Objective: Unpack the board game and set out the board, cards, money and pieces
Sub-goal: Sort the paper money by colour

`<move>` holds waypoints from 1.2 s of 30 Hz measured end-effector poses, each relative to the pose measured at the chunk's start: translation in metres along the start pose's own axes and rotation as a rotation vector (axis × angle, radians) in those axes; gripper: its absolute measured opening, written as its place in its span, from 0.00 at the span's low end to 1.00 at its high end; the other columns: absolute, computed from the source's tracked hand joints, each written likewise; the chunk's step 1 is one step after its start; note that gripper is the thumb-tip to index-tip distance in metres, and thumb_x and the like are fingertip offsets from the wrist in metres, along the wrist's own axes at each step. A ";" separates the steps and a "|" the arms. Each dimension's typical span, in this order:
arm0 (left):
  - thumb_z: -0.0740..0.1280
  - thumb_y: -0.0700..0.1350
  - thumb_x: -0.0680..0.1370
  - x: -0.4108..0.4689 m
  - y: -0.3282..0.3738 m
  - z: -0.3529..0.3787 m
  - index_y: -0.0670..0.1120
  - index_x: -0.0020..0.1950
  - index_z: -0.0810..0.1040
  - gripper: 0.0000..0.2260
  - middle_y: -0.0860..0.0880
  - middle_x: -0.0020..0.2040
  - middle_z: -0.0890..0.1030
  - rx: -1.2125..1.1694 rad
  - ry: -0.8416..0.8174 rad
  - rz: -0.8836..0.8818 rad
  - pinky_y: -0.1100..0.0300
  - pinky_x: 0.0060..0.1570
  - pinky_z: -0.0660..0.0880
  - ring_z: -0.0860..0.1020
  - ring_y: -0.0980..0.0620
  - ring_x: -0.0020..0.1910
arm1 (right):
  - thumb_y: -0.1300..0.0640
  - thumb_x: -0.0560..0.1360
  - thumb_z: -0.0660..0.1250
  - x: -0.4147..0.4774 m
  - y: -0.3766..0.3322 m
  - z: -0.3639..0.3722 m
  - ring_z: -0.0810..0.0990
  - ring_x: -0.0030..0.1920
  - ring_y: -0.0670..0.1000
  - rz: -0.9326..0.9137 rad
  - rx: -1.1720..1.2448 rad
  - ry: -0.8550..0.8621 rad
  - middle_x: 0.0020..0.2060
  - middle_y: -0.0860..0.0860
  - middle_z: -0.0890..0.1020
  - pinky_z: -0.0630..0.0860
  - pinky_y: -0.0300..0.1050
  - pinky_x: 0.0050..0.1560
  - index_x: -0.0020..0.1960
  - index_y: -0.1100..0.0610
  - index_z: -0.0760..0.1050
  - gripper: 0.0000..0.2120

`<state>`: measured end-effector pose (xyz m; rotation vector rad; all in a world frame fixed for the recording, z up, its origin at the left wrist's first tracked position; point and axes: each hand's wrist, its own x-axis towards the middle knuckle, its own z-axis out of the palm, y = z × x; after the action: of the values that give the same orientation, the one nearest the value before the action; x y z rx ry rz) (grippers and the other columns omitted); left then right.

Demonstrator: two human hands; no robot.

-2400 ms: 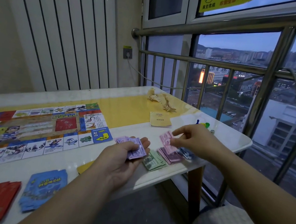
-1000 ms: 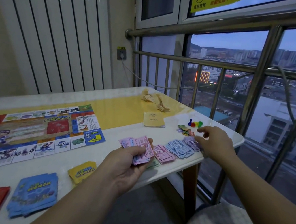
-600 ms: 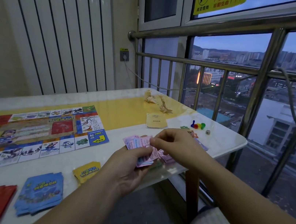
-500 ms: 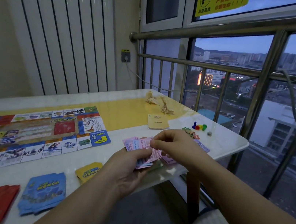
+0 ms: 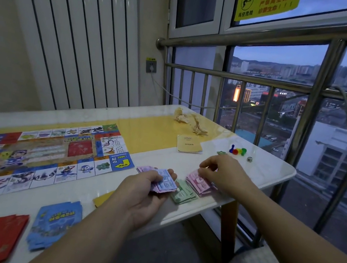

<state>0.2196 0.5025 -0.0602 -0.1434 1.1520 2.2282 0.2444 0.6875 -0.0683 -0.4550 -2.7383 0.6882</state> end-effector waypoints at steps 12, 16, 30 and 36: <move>0.59 0.29 0.77 0.001 -0.008 -0.002 0.36 0.49 0.75 0.07 0.40 0.36 0.83 0.069 -0.061 0.077 0.61 0.27 0.79 0.83 0.49 0.31 | 0.47 0.71 0.72 -0.023 -0.043 0.008 0.75 0.31 0.41 -0.116 0.478 -0.147 0.40 0.51 0.83 0.68 0.36 0.31 0.52 0.54 0.77 0.15; 0.59 0.30 0.77 -0.003 -0.004 -0.004 0.35 0.49 0.74 0.05 0.38 0.38 0.82 0.060 -0.045 0.052 0.57 0.34 0.80 0.80 0.46 0.39 | 0.52 0.72 0.72 -0.024 -0.046 0.007 0.80 0.37 0.46 -0.105 0.519 -0.164 0.40 0.50 0.83 0.74 0.40 0.35 0.50 0.53 0.77 0.09; 0.54 0.31 0.80 -0.005 -0.001 -0.003 0.34 0.51 0.74 0.09 0.41 0.49 0.82 0.019 -0.075 -0.050 0.47 0.38 0.76 0.80 0.45 0.47 | 0.56 0.77 0.65 0.003 0.022 -0.025 0.76 0.36 0.42 0.065 0.197 0.186 0.37 0.45 0.78 0.70 0.33 0.36 0.60 0.56 0.77 0.13; 0.56 0.31 0.80 -0.002 -0.008 0.003 0.35 0.63 0.70 0.12 0.39 0.53 0.82 0.033 -0.084 -0.038 0.56 0.29 0.81 0.81 0.44 0.46 | 0.49 0.75 0.67 0.002 0.036 -0.011 0.76 0.47 0.47 0.123 -0.012 0.117 0.47 0.47 0.79 0.74 0.44 0.49 0.61 0.51 0.75 0.16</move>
<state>0.2261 0.5071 -0.0636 -0.0574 1.1310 2.1598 0.2549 0.7232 -0.0762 -0.6501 -2.6231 0.6540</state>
